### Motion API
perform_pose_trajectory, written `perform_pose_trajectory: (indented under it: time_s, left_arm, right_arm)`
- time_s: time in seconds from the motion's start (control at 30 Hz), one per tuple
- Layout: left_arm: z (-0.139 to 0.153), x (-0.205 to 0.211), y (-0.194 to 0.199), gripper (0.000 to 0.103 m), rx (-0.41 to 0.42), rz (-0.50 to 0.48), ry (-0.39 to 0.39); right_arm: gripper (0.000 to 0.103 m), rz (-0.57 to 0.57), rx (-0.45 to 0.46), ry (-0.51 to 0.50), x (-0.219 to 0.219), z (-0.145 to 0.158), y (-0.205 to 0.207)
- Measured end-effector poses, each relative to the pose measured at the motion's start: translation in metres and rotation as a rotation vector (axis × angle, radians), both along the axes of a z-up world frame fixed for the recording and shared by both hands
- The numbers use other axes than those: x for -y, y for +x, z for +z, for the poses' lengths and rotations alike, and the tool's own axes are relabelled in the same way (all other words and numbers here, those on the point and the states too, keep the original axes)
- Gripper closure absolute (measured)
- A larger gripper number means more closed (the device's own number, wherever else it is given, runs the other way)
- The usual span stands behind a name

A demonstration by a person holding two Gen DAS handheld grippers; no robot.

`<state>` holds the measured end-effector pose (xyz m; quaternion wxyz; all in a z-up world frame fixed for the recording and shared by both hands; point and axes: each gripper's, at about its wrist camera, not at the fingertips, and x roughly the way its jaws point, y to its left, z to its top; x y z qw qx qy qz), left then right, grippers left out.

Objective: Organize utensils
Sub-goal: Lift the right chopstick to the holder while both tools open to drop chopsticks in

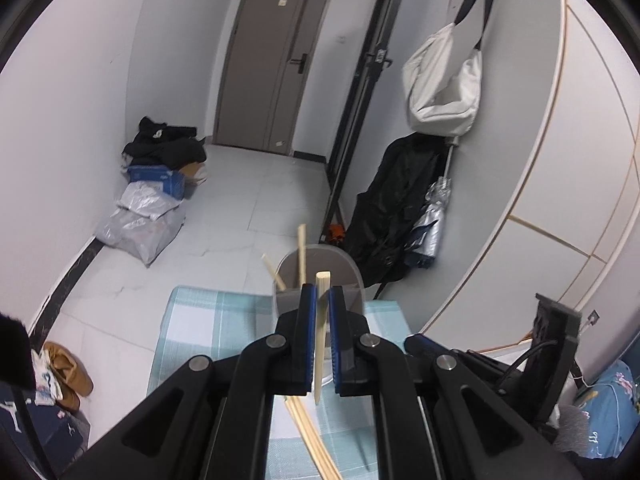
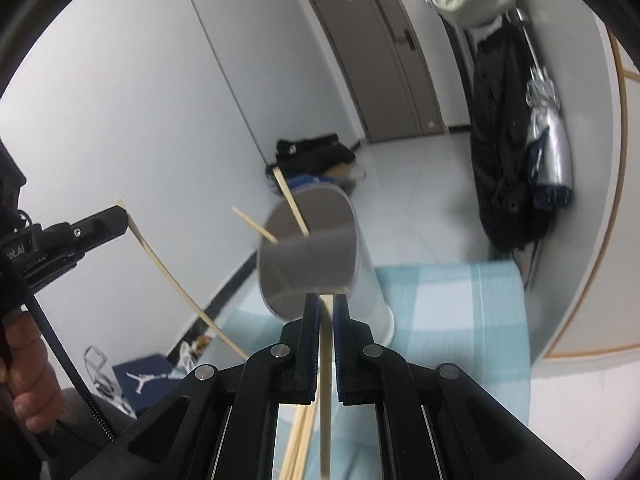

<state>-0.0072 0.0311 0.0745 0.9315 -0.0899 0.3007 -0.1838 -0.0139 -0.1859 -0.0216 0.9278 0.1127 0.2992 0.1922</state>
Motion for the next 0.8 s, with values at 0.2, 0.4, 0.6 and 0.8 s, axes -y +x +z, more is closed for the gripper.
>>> perform_pose_trajectory:
  time_s: [0.2, 0.4, 0.6, 0.8]
  left_arm:
    - [0.032, 0.005, 0.007, 0.100, 0.045, -0.031, 0.002]
    - [0.054, 0.011, 0.027, 0.100, 0.075, -0.051, 0.001]
    - [0.066, 0.012, 0.050, 0.100, 0.101, -0.040, 0.015]
    - [0.064, 0.009, 0.077, 0.100, 0.107, -0.032, 0.043]
  right_arm:
    - [0.097, 0.000, 0.068, 0.038, 0.000, 0.024, -0.006]
    - [0.097, 0.008, 0.157, 0.064, 0.000, 0.061, 0.008]
    - [0.097, 0.029, 0.266, 0.075, -0.005, 0.109, 0.038]
    - [0.097, 0.039, 0.387, 0.047, -0.020, 0.142, 0.074]
